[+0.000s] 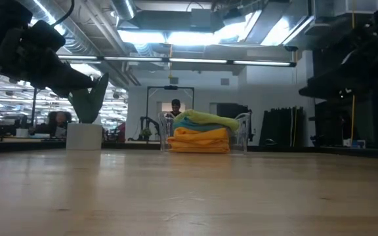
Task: Fold microfiber towels
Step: Return to Home Position
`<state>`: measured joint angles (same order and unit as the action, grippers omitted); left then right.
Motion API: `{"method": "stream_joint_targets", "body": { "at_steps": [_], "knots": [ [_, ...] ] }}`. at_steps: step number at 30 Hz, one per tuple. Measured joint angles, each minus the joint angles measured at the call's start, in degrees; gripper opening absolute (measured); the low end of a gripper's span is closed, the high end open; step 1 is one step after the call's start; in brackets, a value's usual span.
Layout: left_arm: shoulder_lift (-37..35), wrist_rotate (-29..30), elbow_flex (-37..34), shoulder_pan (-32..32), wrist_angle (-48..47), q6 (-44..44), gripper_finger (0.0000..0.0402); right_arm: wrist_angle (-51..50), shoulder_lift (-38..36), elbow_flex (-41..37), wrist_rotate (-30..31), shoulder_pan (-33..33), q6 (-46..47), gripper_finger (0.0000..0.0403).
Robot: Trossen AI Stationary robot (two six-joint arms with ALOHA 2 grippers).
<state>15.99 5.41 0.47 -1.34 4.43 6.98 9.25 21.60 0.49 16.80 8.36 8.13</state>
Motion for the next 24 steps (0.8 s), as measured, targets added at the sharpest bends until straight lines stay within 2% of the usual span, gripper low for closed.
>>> {"method": "stream_joint_targets", "body": {
  "at_steps": [3, 9, 13, 24],
  "knots": [
    [0.0, 0.0, 0.0, 0.0, 0.0, 0.0, 0.0082, -5.8, -5.1, 0.0, 0.0, 0.0, 0.1, 0.0256],
    [0.0, 0.0, 0.0, 0.0, -0.1, 0.0, 0.0082, -7.2, -12.7, 0.4, -4.1, 0.0, -6.0, 0.0256],
    [0.0, 0.0, 0.0, 0.0, -0.1, 0.0, 0.0082, -7.4, -13.8, 0.3, -5.9, 0.0, -8.5, 0.0256],
    [0.0, 0.0, 0.0, 0.0, -0.1, 0.0, 0.0082, -7.4, -13.8, 0.3, -5.9, 0.0, -8.5, 0.0256]
  ]
}}
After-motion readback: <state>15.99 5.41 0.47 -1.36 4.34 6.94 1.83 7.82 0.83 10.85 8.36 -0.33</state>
